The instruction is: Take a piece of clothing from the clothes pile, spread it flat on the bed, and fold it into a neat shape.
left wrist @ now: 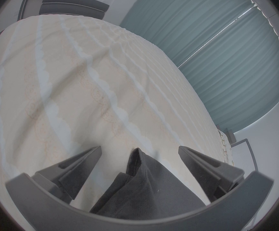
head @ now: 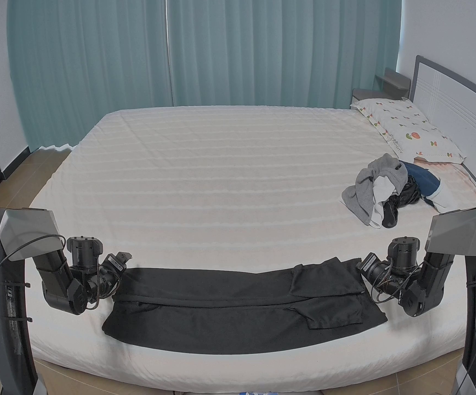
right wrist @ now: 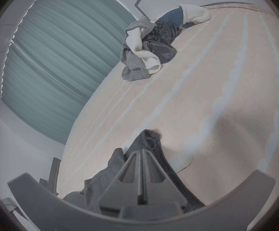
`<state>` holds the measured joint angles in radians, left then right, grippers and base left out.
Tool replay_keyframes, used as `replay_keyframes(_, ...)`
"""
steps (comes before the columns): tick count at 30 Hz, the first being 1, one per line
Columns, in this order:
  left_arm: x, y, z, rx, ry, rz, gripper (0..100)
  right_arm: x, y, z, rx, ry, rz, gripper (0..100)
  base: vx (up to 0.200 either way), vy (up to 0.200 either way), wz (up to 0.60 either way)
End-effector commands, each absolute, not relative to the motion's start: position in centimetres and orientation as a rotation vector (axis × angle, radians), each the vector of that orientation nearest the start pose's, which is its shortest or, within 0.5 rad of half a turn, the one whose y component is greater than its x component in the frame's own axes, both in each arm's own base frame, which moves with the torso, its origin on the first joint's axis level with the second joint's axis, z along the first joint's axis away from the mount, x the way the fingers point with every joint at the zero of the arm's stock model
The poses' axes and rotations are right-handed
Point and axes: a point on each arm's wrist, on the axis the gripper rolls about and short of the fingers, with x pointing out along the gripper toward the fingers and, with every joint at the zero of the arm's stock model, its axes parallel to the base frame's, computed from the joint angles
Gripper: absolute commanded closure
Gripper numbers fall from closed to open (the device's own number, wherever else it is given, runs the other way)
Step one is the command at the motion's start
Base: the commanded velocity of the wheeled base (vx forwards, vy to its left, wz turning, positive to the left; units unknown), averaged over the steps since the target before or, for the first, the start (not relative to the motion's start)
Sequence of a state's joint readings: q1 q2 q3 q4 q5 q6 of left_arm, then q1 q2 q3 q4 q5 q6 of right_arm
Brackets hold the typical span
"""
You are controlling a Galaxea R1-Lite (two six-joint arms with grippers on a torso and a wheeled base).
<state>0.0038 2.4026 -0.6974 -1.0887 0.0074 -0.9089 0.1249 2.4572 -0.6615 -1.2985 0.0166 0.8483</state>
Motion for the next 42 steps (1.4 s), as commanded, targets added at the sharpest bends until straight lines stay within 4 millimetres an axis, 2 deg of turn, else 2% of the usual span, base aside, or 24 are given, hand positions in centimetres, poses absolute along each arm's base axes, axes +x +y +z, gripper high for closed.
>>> replay_keyframes(1,35.7,0.2,-3.9,-0.881,0.566,0.291,0,35.4,4.4,-4.7,0.802,0.528,-0.084,0,0.000,0.000,0.00)
replay_keyframes(9,35.7,0.2,-3.9,-0.885,0.564,0.291,0,34.7,4.5,-3.7,0.804,0.519,-0.076,0,0.000,0.000,0.00)
replay_keyframes(14,35.6,0.4,-3.9,-0.889,0.565,0.298,0,33.5,3.9,-1.6,0.808,0.495,-0.079,0,0.000,0.000,0.00)
replay_keyframes(17,35.3,1.2,-3.3,-0.897,0.538,0.309,0,32.4,3.8,-0.1,0.810,0.484,-0.069,0,0.000,0.000,0.00)
replay_keyframes(19,34.6,1.7,-2.2,-0.902,0.514,0.312,0,31.6,4.0,0.5,0.806,0.491,-0.058,0,0.000,0.000,0.00)
replay_keyframes(25,32.0,1.4,0.5,-0.871,0.501,0.275,0,29.5,5.3,1.1,0.781,0.533,-0.017,0,0.000,0.000,0.00)
replay_keyframes(30,30.1,0.5,-0.3,-0.792,0.579,0.257,0,28.7,6.3,1.2,0.767,0.558,0.010,0,0.000,0.000,0.00)
replay_keyframes(33,28.0,0.3,-1.1,-0.795,0.652,0.256,0,28.6,6.5,1.2,0.764,0.563,0.015,0,0.000,0.000,0.00)
replay_keyframes(34,27.9,0.3,-1.1,-0.796,0.655,0.256,0,28.6,6.5,1.2,0.764,0.563,0.015,0,0.000,0.000,0.00)
replay_keyframes(36,26.3,0.3,-1.6,-0.837,0.708,0.197,0,28.4,6.7,1.1,0.759,0.568,0.020,0,0.000,0.000,0.00)
replay_keyframes(42,24.9,0.0,-1.7,-0.859,0.733,0.159,0,28.0,6.7,1.6,0.752,0.564,0.027,0,-0.067,0.000,0.00)
